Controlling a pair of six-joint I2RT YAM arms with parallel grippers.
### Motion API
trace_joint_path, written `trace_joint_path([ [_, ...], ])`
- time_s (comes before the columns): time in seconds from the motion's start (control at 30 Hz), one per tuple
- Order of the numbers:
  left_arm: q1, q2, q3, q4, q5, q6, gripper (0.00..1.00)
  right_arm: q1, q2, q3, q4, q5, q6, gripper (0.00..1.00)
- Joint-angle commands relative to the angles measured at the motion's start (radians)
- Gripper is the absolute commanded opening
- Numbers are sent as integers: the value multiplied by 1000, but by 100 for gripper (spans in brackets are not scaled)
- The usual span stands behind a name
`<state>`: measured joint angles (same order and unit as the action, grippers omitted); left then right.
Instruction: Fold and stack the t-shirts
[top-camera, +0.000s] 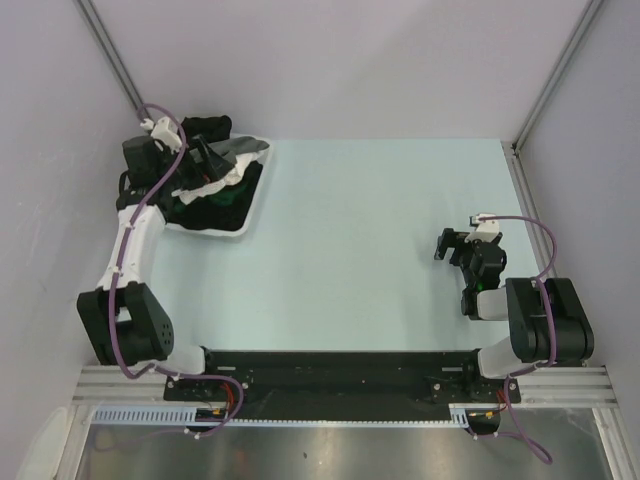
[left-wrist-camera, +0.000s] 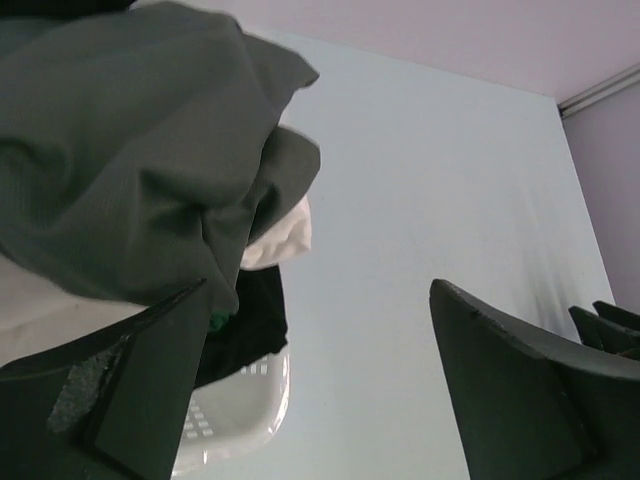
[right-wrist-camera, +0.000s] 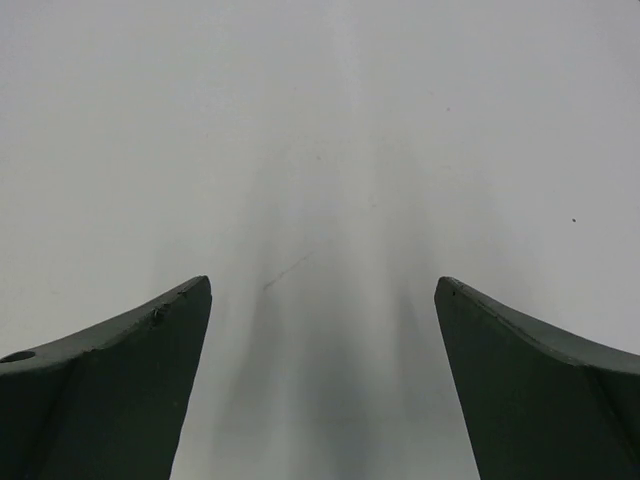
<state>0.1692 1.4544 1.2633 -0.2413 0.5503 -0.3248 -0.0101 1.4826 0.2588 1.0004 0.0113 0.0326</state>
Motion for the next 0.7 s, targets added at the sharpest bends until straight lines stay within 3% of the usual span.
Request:
trace_joint_path([
  [0.0,-2,50,116,65,76,-28,95,1,-5,26,38,19,-11,100],
  [0.2,4,145,168,100,94,-36,91,1,-5,25,41,18,-10,100],
  [0.43,4,297,323,-28,-177,20,90,-1,-2,25,47,15,-11,100],
  [0.67,0,451,455,-88,-220,13,82,-2,-2,25,55,9,-10,100],
])
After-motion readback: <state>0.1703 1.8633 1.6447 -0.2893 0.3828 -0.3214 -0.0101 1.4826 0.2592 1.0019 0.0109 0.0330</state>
